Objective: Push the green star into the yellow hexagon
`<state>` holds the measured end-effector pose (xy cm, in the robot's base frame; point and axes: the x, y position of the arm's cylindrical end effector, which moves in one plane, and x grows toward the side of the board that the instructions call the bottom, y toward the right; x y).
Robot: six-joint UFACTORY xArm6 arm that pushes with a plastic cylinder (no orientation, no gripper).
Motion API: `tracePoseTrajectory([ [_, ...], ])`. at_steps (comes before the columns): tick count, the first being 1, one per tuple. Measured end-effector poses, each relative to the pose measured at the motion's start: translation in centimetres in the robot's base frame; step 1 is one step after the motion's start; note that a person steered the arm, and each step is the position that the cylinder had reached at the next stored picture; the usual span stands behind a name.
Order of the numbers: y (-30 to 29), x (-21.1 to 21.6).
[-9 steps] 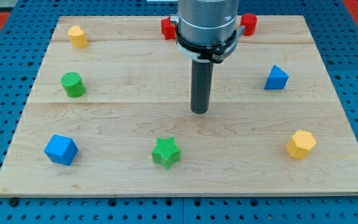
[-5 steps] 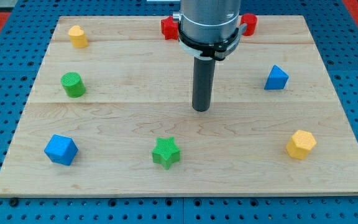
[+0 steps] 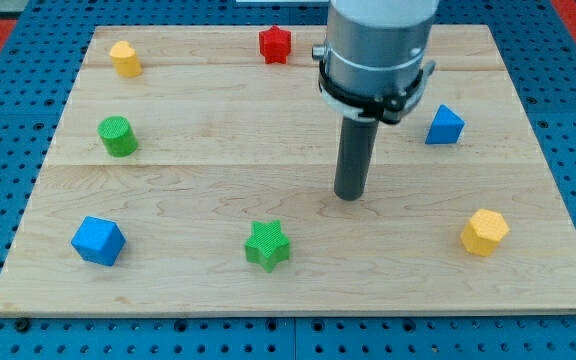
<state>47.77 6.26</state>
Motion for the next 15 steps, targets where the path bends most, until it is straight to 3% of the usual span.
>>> tracePoseTrajectory([
  [2, -1.5, -3.4],
  [4, -5.1, -4.8],
  [7, -5.8, -5.8],
  [8, -9.4, -8.9],
  [10, -17.0, -5.4],
  [13, -18.2, 3.3],
  [15, -18.2, 4.6],
])
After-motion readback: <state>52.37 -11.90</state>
